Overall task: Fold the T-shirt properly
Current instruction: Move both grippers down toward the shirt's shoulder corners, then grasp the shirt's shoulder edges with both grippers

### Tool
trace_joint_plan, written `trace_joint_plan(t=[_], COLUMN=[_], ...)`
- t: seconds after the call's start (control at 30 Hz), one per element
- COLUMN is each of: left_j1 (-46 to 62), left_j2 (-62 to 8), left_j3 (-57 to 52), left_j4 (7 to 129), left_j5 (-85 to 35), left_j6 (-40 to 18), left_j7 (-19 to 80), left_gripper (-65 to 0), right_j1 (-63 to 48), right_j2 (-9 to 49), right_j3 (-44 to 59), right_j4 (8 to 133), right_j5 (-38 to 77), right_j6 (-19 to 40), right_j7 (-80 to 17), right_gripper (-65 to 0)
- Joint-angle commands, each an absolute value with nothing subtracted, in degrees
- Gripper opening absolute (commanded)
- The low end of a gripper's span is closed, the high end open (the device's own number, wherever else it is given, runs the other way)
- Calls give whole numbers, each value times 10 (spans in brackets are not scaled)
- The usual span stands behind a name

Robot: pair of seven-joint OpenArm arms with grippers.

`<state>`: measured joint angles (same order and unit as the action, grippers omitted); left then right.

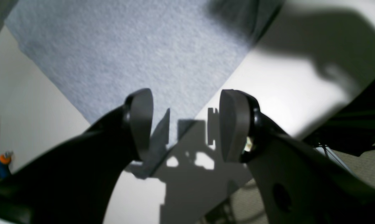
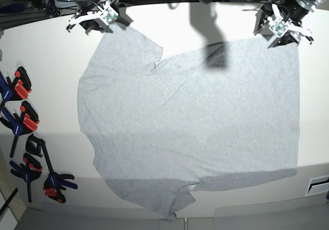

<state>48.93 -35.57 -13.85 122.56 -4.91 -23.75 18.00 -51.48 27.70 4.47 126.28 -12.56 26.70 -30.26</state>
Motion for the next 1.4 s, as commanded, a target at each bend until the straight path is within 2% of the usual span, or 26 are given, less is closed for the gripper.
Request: trace_joint_plan(t=[0.0, 0.1, 0.23, 0.57, 0.7, 0.87, 1.1, 1.3, 1.37], left_j1=[492, 492, 492, 492, 492, 492, 492, 492, 492], left_j2=[-359, -359, -359, -359, -336, -305, -304, -303, -303], left_j3=[-142, -142, -142, -142, -142, -142, -142, -142, -142], left_j4=[1230, 1228, 1228, 1229, 1229, 1229, 1228, 1229, 1228], left_j5=[-54, -54, -54, -54, -54, -54, -54, -54, -54], left_j6=[-233, -232, -232, -225, -225, -225, -225, -225, -225], left_j7=[169, 168, 169, 166, 166, 167, 169, 169, 169], left_gripper=[-332, -332, -332, -332, -332, -332, -332, -332, -332], right_j1=[-519, -517, -493, -406, -391, -388, -387, -388, -388], right_j2=[293, 317, 322, 322, 322, 324, 341, 352, 349], right_j3=[35, 2, -29, -109, -151, -158, -158, -158, -158], right_j4=[1266, 1253, 1243, 1159, 1134, 1102, 1096, 1089, 1089], right_j5=[-136, -179, -180, -175, -183, -211, -241, -236, -236], right_j6=[245, 205, 192, 190, 190, 160, 130, 128, 128], right_j7=[-295, -297, -312, -313, -315, -330, -356, -354, -354], right_gripper=[-351, -351, -351, -351, -351, -351, -352, -411, -480])
